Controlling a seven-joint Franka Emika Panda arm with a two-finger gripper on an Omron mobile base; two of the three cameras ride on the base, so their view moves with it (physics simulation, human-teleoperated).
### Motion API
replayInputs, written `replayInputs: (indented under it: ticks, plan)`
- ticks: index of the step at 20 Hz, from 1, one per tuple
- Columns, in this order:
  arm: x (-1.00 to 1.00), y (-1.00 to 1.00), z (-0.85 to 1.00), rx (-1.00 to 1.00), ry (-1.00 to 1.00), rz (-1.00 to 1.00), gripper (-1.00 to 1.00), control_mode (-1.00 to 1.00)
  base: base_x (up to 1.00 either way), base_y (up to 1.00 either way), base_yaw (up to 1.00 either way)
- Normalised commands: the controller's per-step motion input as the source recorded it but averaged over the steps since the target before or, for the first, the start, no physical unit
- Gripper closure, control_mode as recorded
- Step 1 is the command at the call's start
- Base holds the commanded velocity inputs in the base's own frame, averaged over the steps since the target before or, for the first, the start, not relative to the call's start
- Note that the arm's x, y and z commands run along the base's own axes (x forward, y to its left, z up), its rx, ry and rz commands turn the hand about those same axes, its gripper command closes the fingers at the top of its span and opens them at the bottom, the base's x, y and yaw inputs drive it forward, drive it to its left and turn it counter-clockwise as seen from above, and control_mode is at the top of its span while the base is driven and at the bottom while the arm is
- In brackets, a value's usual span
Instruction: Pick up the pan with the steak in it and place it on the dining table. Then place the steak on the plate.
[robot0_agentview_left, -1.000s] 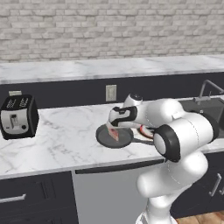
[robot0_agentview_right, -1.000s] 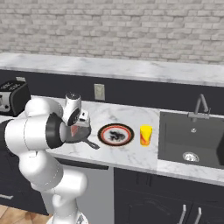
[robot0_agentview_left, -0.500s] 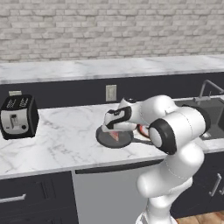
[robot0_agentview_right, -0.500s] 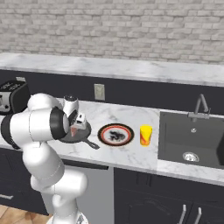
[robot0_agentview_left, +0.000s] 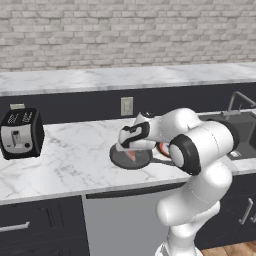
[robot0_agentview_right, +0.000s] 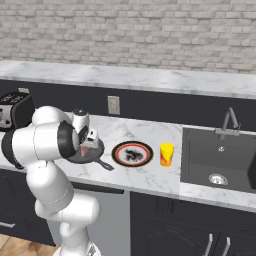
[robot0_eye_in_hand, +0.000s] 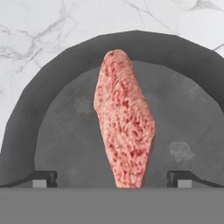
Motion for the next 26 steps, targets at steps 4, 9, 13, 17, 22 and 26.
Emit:
replayInputs:
  ticks: [4,9,13,17,22,26]
  plan:
    - [0.04,0.0,-0.11,-0.06,0.0,0.0,-1.0,-1.0,0.0,0.0,0.0]
    - [0.03,0.0,-0.2,-0.07,0.0,0.0,-1.0,-1.0,0.0,0.0,0.0]
    - [0.01,0.0,-0.18,-0.05,0.0,0.0,-1.0,-1.0,0.0,0.0,0.0]
    - [0.0,0.0,-0.09,-0.02,0.0,0.0,-1.0,-1.0,0.0,0.0,0.0]
    - [0.0,0.0,-0.02,-0.02,0.0,0.0,1.0,-1.0,0.0,0.0,0.0]
    - [0.0,0.0,0.0,0.0,0.0,0.0,1.0,-1.0,0.0,0.0,0.0]
